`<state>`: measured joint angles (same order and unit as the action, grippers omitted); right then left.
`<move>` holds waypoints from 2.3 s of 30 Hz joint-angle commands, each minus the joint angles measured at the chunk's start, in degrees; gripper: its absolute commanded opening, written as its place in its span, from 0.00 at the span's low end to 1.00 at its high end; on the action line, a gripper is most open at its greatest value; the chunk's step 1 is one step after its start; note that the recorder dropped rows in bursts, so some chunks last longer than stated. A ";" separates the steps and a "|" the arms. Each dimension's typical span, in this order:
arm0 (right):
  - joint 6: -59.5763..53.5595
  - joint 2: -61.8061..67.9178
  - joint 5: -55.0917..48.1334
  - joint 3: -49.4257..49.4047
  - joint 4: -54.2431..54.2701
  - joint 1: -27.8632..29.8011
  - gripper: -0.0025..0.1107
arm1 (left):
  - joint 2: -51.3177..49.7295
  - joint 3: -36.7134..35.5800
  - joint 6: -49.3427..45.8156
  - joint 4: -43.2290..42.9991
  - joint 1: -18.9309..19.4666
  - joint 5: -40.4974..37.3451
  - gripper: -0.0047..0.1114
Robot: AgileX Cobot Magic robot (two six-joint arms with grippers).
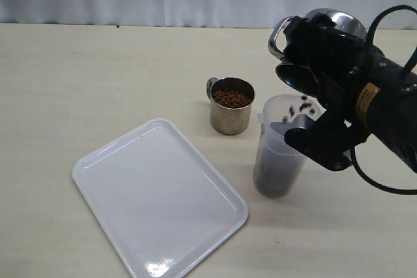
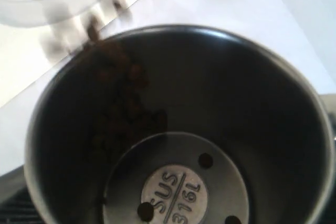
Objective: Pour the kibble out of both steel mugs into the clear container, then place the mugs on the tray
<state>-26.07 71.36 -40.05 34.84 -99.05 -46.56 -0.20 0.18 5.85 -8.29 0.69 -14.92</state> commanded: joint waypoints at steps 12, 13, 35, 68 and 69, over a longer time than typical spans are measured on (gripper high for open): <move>-7.17 -0.22 -2.02 0.48 -0.90 -0.25 0.06 | 0.20 -0.18 -0.05 -0.02 -0.11 0.25 0.04; -7.37 -0.22 -2.46 0.48 -0.90 -0.25 0.06 | 0.20 -0.18 -0.05 -0.02 -0.11 0.25 0.04; -8.90 -0.22 -18.75 0.48 -0.90 -12.22 0.06 | 0.20 -0.18 -0.05 -0.02 -0.11 0.42 0.04; 88.18 15.40 52.16 22.95 -0.90 3.12 0.06 | 0.20 -0.18 -0.05 -0.02 -0.11 0.25 0.04; 87.99 16.69 52.16 24.75 0.78 3.97 0.06 | 0.20 -0.18 -0.05 -0.02 -0.11 0.25 0.04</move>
<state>62.75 86.40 11.17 56.93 -99.48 -43.95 -0.20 0.18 5.85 -8.29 0.69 -14.92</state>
